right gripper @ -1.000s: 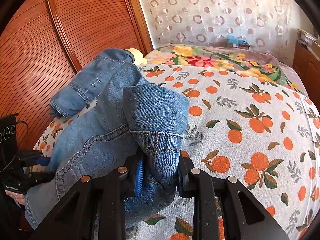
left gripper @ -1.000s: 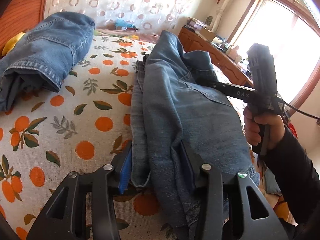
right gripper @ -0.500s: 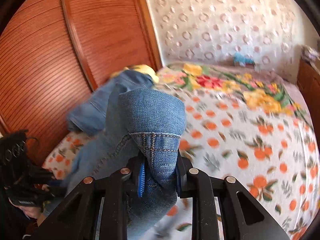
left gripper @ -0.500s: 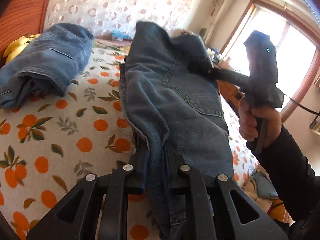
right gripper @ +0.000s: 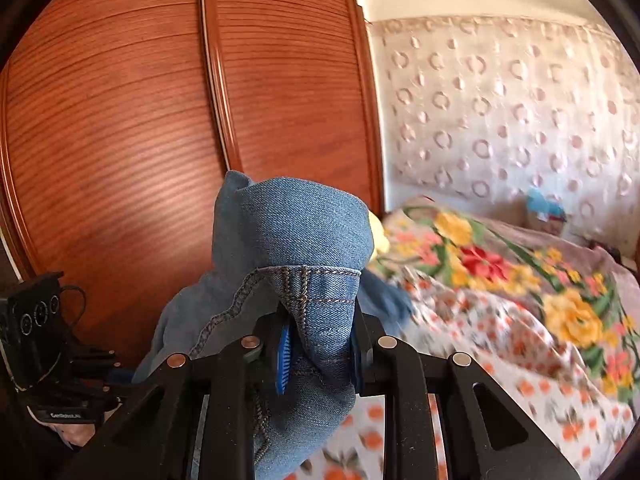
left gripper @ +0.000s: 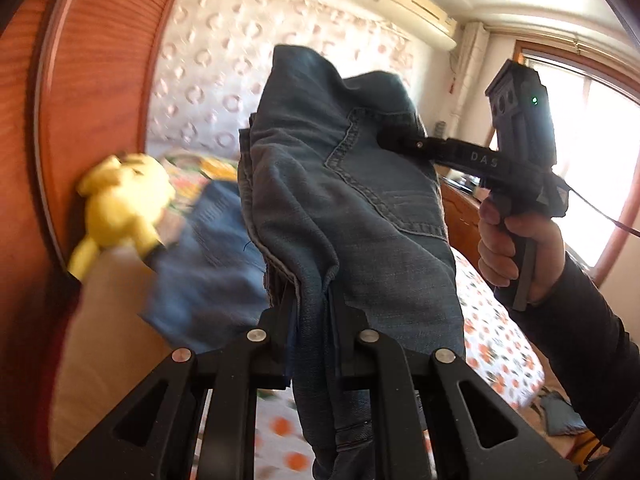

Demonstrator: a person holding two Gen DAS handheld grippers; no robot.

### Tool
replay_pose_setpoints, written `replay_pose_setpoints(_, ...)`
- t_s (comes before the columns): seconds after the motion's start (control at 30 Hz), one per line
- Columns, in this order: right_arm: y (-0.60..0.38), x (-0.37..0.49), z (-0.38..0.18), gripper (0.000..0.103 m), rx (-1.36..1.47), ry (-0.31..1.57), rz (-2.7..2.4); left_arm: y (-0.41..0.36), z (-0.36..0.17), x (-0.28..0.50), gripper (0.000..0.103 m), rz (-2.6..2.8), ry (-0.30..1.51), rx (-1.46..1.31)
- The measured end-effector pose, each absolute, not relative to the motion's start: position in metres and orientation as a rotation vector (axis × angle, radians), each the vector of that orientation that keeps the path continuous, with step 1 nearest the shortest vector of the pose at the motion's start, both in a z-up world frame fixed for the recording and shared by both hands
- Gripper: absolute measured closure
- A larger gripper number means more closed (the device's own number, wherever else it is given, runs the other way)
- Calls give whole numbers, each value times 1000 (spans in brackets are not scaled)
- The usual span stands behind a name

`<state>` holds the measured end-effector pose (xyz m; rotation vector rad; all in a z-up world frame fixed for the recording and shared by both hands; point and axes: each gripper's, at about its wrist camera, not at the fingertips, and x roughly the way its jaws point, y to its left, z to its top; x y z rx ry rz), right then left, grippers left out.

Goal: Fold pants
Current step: 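Carry the jeans with the left tool onto the denim bundle and release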

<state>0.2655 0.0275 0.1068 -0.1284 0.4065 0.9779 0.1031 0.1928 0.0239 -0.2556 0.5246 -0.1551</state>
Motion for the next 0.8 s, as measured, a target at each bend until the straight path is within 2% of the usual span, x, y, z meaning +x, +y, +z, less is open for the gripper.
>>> replay_pose_setpoints(0.23,85,327,94,80,-79,435,1010,246,30,156,89,-57,582,-189)
replay_pose_setpoints(0.43,108,407,39,80,-38,539,948,272,-3,220,88,-33,704,-143)
replay_pose_setpoints(0.57,126,447,0,75,-82,686,879,278,-25,245,84,11,785,-116)
replay_pose_setpoints(0.6,129,453,-6,70,-90,711,881,281,-25,244,84,14,785,-130)
replay_pose_setpoints(0.63,129,458,-8,67,-82,719,890,284,-24,242,84,16,779,-141)
replay_pose_setpoints(0.7,123,463,-1,56,-62,696,882,287,-16,234,84,39,747,-127)
replay_pose_setpoints(0.8,113,453,13,55,-54,641,857,282,1,218,79,63,699,-102)
